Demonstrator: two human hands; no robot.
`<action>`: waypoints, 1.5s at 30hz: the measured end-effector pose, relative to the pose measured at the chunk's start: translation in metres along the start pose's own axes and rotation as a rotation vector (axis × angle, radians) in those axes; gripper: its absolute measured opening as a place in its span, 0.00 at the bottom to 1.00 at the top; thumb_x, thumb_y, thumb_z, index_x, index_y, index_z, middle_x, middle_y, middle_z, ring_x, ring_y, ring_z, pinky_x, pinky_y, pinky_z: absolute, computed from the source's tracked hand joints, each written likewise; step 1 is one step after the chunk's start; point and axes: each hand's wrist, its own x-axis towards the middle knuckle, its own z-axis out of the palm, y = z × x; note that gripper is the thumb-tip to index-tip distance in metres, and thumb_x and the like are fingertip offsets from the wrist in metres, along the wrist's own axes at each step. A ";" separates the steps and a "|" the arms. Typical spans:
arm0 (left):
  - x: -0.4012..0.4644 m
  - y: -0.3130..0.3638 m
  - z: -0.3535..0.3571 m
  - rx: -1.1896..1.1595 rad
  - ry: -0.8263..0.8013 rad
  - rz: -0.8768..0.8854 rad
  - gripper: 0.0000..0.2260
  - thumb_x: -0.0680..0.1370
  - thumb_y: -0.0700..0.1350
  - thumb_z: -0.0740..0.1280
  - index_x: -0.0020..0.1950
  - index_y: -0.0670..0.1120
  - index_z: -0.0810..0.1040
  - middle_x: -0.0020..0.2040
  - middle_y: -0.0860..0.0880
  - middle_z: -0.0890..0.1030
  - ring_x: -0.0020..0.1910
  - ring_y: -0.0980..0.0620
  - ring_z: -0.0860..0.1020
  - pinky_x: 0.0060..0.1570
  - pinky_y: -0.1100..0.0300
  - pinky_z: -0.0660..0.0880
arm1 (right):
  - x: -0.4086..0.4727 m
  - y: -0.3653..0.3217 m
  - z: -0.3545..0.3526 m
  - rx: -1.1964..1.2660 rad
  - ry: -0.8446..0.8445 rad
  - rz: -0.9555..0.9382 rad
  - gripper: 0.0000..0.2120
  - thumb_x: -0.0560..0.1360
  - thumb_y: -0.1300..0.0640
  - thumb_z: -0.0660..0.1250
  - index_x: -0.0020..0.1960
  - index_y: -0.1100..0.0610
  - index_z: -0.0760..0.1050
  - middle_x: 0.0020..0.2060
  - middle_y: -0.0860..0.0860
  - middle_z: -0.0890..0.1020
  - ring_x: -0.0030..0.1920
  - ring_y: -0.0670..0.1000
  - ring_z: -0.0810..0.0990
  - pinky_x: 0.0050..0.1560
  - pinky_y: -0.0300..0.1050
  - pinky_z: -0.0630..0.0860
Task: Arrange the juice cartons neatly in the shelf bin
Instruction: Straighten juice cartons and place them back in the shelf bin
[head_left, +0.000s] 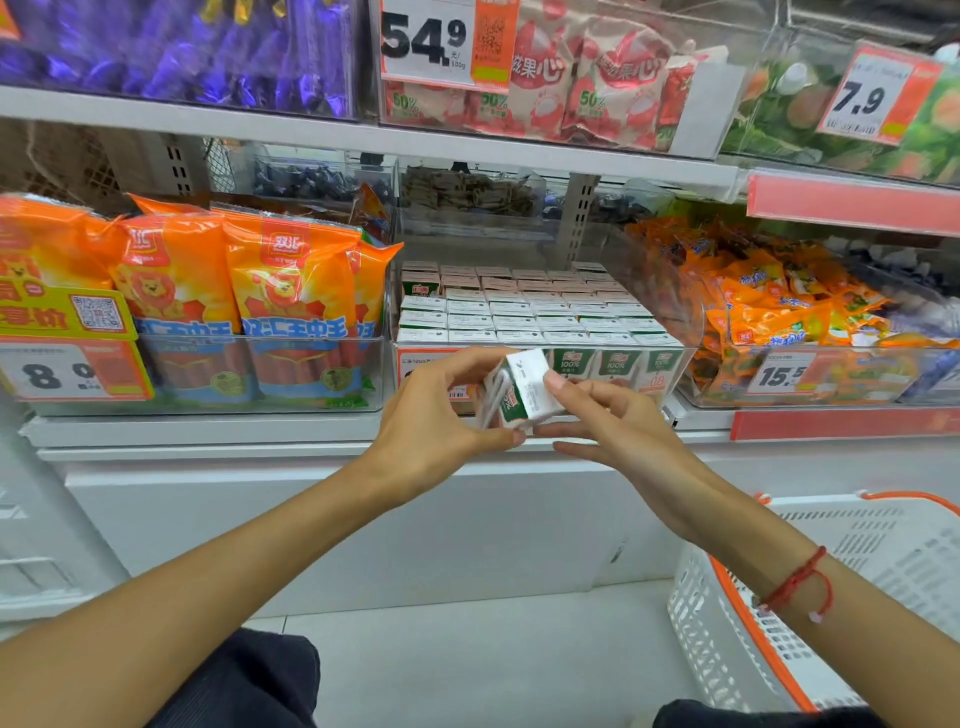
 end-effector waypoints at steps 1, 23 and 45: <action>-0.001 0.001 0.000 0.026 -0.003 0.039 0.28 0.66 0.41 0.80 0.64 0.55 0.77 0.57 0.60 0.81 0.58 0.62 0.77 0.57 0.67 0.74 | 0.000 0.000 -0.001 0.001 0.016 -0.016 0.24 0.68 0.40 0.70 0.50 0.61 0.80 0.44 0.47 0.86 0.47 0.46 0.85 0.55 0.44 0.80; 0.004 -0.003 -0.010 -0.283 -0.271 -0.112 0.21 0.72 0.50 0.72 0.64 0.60 0.74 0.60 0.62 0.80 0.59 0.65 0.77 0.55 0.68 0.75 | -0.008 0.011 -0.014 -0.426 -0.191 -0.413 0.30 0.79 0.58 0.66 0.74 0.37 0.60 0.70 0.36 0.69 0.70 0.39 0.68 0.68 0.42 0.70; 0.005 -0.008 -0.012 -0.462 -0.317 -0.769 0.38 0.59 0.71 0.69 0.58 0.46 0.75 0.44 0.44 0.86 0.43 0.49 0.86 0.35 0.54 0.81 | -0.005 -0.002 0.001 -0.016 -0.010 -0.124 0.14 0.67 0.41 0.70 0.43 0.50 0.86 0.40 0.49 0.87 0.42 0.45 0.86 0.39 0.32 0.78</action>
